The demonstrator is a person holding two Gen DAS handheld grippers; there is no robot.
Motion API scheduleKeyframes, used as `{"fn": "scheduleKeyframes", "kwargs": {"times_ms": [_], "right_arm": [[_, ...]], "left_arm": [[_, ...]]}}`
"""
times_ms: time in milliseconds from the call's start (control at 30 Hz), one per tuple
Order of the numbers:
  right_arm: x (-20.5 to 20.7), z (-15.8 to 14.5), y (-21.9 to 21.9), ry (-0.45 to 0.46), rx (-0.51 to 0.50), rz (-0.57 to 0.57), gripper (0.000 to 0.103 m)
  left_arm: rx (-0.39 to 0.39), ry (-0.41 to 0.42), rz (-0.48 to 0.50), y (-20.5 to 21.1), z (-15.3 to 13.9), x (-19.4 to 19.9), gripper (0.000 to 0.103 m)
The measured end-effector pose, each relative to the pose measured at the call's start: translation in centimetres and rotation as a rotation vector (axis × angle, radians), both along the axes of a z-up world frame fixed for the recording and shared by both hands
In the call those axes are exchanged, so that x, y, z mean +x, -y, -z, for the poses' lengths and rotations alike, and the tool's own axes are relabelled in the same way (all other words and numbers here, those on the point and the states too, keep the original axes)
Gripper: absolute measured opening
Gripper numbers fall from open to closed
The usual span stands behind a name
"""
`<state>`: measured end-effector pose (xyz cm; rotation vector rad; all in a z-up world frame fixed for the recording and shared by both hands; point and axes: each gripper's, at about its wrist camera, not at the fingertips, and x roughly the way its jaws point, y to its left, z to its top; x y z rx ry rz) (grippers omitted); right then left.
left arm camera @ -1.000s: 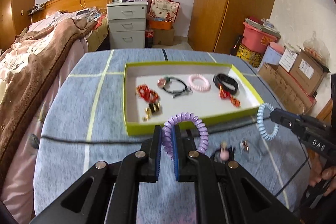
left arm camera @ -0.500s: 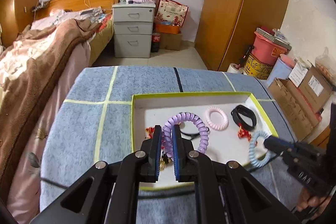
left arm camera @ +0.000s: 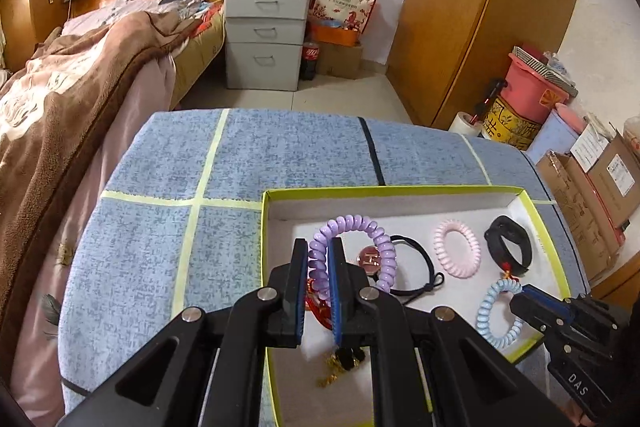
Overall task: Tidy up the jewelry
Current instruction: 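Open the left tool, then the right tool, dropping both ties in the box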
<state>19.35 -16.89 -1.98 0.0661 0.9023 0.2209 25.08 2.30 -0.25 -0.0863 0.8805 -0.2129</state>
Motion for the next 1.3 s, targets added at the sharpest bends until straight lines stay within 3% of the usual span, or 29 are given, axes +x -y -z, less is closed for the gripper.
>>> {"fn": "scheduleKeyframes", "kwargs": {"times_ms": [900,1133,1300], "right_arm": [[0.5,0.8,-0.7,-0.001,-0.040,-0.008,0.010],[0.1,0.6,-0.5,0.008,-0.037,0.000,0.016],[-0.5,0.2,-0.4,0.022,-0.034,0.000,0.031]], "left_arm": [[0.018,-0.039,-0.016,0.2,1.7,1.1,0.014],[0.017,-0.025,0.000,0.9,1.3,0.4,0.029],[0.001,-0.010,-0.007,0.5,0.8,-0.4,0.036]]}}
